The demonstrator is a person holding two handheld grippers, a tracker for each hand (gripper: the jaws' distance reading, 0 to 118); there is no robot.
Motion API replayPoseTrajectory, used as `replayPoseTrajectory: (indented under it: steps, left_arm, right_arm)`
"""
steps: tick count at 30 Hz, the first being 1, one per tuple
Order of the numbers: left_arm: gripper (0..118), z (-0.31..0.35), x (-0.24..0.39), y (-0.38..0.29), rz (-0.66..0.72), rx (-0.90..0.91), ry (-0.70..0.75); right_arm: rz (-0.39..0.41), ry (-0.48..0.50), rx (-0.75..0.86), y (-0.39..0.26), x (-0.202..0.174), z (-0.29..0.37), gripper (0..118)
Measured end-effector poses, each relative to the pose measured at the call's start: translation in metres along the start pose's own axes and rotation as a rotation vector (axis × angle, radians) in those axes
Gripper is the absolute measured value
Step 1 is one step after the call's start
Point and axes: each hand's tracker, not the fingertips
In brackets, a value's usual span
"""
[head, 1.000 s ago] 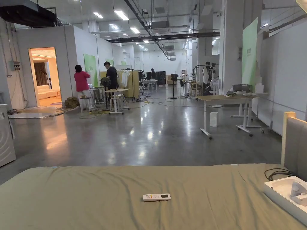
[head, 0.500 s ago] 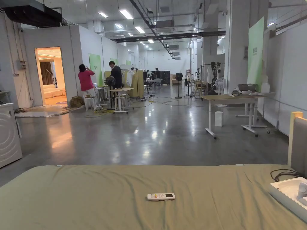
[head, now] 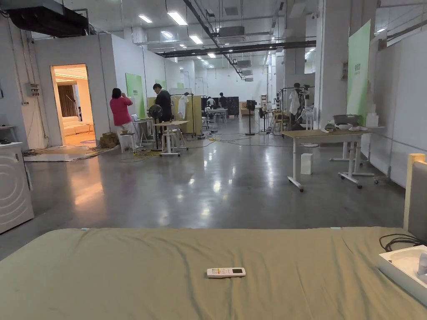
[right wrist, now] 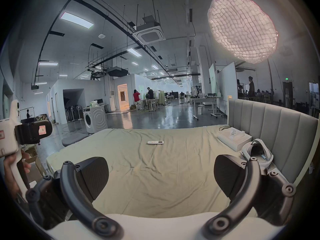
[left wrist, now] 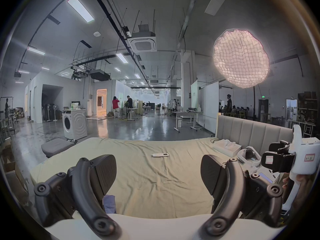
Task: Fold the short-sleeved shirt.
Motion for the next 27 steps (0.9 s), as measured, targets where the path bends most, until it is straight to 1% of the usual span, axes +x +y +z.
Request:
replayPoseTrajectory:
  steps: [2, 6, 8, 12, 14, 15, 17, 18, 19, 20, 21, 22, 23, 25, 27]
  left_arm:
    - [103, -0.001, 0.004, 0.000, -0.012, -0.003, 0.012]
    - [103, -0.004, 0.007, 0.001, -0.035, -0.013, 0.012]
    - [103, -0.004, 0.008, 0.001, -0.034, -0.014, 0.012]
    - [103, -0.005, 0.008, 0.001, -0.024, -0.020, -0.002]
    - [103, -0.005, 0.009, 0.000, -0.025, -0.022, 0.004]
    - [103, -0.005, 0.009, 0.000, -0.024, -0.024, 0.007]
    - [103, -0.005, 0.008, 0.001, -0.026, -0.029, 0.005]
    - [103, -0.005, 0.008, 0.001, -0.025, -0.031, 0.004]
    - [103, -0.005, 0.008, 0.001, -0.025, -0.028, 0.006]
    - [103, -0.005, 0.008, 0.001, -0.026, -0.028, 0.010]
    - [103, -0.005, 0.008, 0.002, -0.027, -0.027, 0.013]
    - [103, -0.004, 0.007, 0.002, -0.027, -0.022, 0.012]
    - [103, -0.004, 0.007, 0.002, -0.024, -0.016, 0.011]
    - [103, -0.002, 0.008, 0.005, -0.013, -0.010, -0.002]
    - [103, -0.002, 0.008, 0.007, -0.002, -0.004, -0.015]
  right_arm:
    - [0.013, -0.030, 0.028, 0.001, -0.004, 0.001, 118]
    - [0.016, -0.022, 0.040, 0.004, -0.004, 0.002, 118]
    - [-0.003, -0.015, 0.033, 0.007, -0.003, 0.001, 118]
    - [-0.066, -0.004, -0.007, 0.009, 0.002, -0.005, 118]
    - [-0.146, 0.037, -0.031, 0.007, 0.008, -0.009, 118]
    - [-0.213, 0.080, -0.049, 0.007, 0.013, -0.011, 118]
    - [-0.372, 0.169, -0.075, 0.008, 0.023, -0.014, 118]
    - [-0.478, 0.233, -0.101, 0.010, 0.029, -0.015, 118]
    - [-0.537, 0.256, -0.118, 0.013, 0.031, -0.015, 118]
    - [-0.575, 0.268, -0.120, 0.018, 0.031, -0.014, 118]
    - [-0.596, 0.276, -0.099, 0.022, 0.031, -0.012, 118]
    - [-0.550, 0.257, -0.067, 0.026, 0.028, -0.009, 118]
    - [-0.534, 0.240, -0.056, 0.031, 0.025, -0.008, 118]
    - [-0.461, 0.170, -0.065, 0.040, 0.017, -0.005, 118]
    - [-0.414, 0.070, -0.105, 0.047, 0.008, -0.005, 118]
